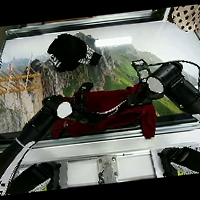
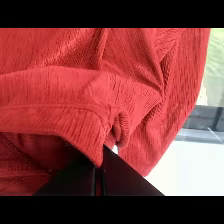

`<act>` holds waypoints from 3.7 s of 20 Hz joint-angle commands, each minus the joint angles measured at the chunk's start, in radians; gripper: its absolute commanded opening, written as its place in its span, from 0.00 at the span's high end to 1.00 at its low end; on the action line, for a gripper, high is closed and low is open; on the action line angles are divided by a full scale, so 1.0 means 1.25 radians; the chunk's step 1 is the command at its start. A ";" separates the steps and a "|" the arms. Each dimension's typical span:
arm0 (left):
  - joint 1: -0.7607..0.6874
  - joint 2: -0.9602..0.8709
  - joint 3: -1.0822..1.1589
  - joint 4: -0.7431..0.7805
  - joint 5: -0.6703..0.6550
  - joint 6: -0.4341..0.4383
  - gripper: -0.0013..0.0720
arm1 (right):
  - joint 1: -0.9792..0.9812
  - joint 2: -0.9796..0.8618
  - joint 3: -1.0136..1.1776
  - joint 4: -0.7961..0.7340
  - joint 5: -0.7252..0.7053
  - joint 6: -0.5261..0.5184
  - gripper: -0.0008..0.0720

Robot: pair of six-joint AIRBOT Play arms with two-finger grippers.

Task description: Fold the clothes and pants, and hang the long-sleeved shirts on hangers.

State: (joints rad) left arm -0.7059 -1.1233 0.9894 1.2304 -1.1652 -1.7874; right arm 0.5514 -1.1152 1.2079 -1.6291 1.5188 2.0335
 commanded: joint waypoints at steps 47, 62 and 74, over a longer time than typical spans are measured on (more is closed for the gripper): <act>0.739 -0.611 0.384 0.651 0.253 0.134 0.16 | -0.001 -0.008 0.001 0.017 0.000 -0.003 0.95; 0.728 -0.503 0.384 0.649 0.214 0.134 0.96 | -0.001 -0.008 0.001 0.017 0.000 -0.003 0.95; 0.589 -0.064 0.384 -0.055 -0.220 0.982 0.96 | -0.001 -0.008 0.001 0.017 0.000 -0.003 0.95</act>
State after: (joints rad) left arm -0.0044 -1.2587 1.4677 1.4925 -1.2354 -0.8829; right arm 0.5499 -1.1244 1.2083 -1.6073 1.5188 2.0296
